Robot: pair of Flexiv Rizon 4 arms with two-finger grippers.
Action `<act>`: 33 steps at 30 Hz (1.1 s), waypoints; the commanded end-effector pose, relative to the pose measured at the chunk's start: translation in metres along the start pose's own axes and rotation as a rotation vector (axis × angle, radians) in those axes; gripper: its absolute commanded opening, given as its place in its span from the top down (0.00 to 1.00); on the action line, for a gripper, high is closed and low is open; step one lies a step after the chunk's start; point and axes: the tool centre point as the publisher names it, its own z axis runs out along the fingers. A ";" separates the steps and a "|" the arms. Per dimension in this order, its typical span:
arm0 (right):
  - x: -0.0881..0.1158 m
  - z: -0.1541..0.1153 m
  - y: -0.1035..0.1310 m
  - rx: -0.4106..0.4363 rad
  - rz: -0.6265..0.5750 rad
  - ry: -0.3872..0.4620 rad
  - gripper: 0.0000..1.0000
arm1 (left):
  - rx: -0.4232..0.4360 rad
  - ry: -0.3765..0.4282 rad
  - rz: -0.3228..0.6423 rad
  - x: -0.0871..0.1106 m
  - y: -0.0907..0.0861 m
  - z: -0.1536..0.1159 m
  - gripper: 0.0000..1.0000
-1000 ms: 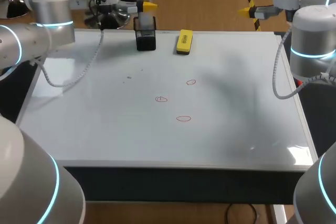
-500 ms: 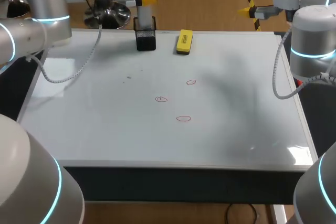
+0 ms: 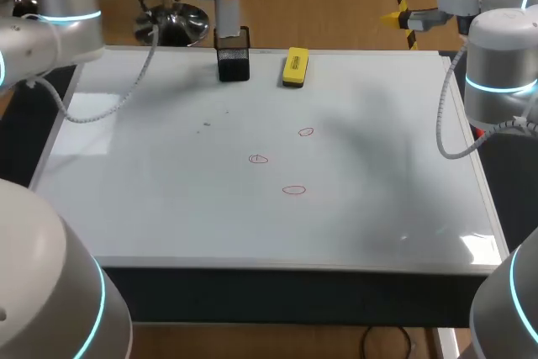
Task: Pick up the inspection probe, press it on each red-marked spot on the whiteboard one by one, put down the probe, pick up the eraser, and wipe off all the red marks.
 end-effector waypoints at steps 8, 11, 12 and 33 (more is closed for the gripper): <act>0.000 0.000 0.000 0.002 0.000 0.001 0.00 | -0.016 -0.084 -0.001 0.059 -0.015 -0.029 1.00; 0.000 0.000 0.000 0.002 0.000 0.001 0.00 | -0.008 -0.088 -0.001 0.072 -0.013 -0.035 1.00; 0.000 0.000 0.000 0.002 0.000 0.001 0.00 | -0.006 -0.087 0.002 0.075 -0.012 -0.037 1.00; 0.000 0.000 0.000 0.002 0.000 0.001 0.00 | -0.017 -0.123 0.000 0.126 0.032 -0.080 1.00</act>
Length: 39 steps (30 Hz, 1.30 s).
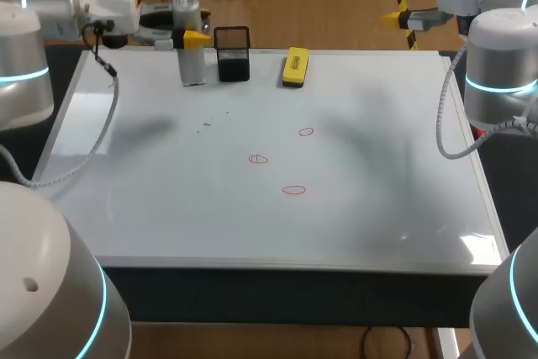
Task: Pick up the inspection probe, press it on each red-marked spot on the whiteboard one by one, put down the probe, pick up the eraser, and wipe off all the red marks.
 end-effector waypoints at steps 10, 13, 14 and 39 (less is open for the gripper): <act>0.000 0.000 0.000 0.002 0.000 0.001 0.00 | -0.005 -0.079 -0.002 0.000 0.023 -0.029 1.00; 0.000 0.000 0.000 0.002 0.000 0.001 0.00 | 0.004 -0.100 -0.010 -0.004 0.027 -0.033 1.00; 0.000 0.000 0.000 0.002 0.000 0.001 0.00 | 0.004 -0.098 -0.010 -0.004 0.027 -0.034 1.00; 0.000 0.000 0.000 0.002 0.000 0.001 0.00 | 0.005 -0.098 -0.010 -0.004 0.028 -0.034 1.00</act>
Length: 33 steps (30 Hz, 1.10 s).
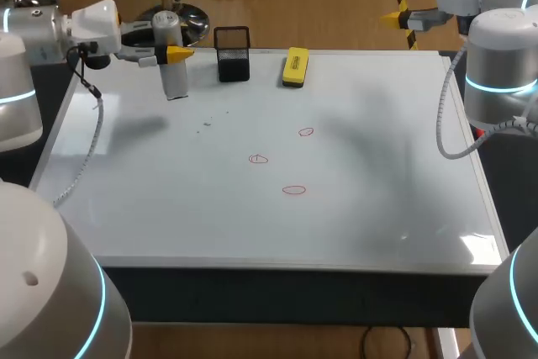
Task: Pick up the inspection probe, press it on each red-marked spot on the whiteboard one by one, put down the probe, pick up the eraser, and wipe off all the red marks.
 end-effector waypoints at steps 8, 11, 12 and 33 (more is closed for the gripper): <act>-0.012 0.047 0.010 0.068 -0.209 0.365 0.00 | 0.001 -0.001 0.002 0.000 -0.001 0.000 1.00; -0.012 0.065 0.016 0.095 -0.306 0.502 0.00 | 0.001 -0.001 0.002 0.000 -0.001 0.000 1.00; -0.012 0.071 0.018 0.104 -0.340 0.560 0.00 | 0.001 -0.001 0.002 0.000 -0.001 0.000 1.00; 0.034 0.163 0.017 0.460 -1.032 1.248 0.00 | 0.001 -0.001 0.002 0.000 -0.001 0.000 1.00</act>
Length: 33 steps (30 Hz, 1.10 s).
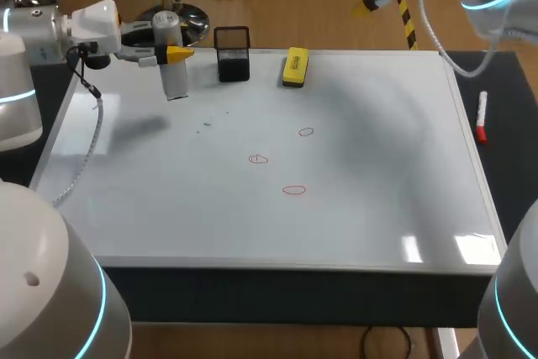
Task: Pick up the inspection probe, press it on each red-marked spot on the whiteboard one by one, put down the probe, pick up the eraser, and wipe off all the red marks.
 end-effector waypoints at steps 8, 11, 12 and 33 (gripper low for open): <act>-0.007 0.044 -0.002 0.347 -0.666 0.863 0.00 | 0.001 -0.001 0.002 0.001 -0.001 0.000 1.00; -0.006 0.048 -0.003 0.382 -0.745 0.869 0.00 | 0.001 -0.001 0.002 0.001 -0.001 0.000 1.00; -0.005 0.051 -0.004 0.385 -0.768 0.876 0.00 | 0.001 -0.001 0.002 0.001 -0.001 0.000 1.00; 0.034 0.086 -0.014 0.423 -1.110 0.922 0.00 | 0.001 -0.001 0.002 0.001 -0.001 0.000 1.00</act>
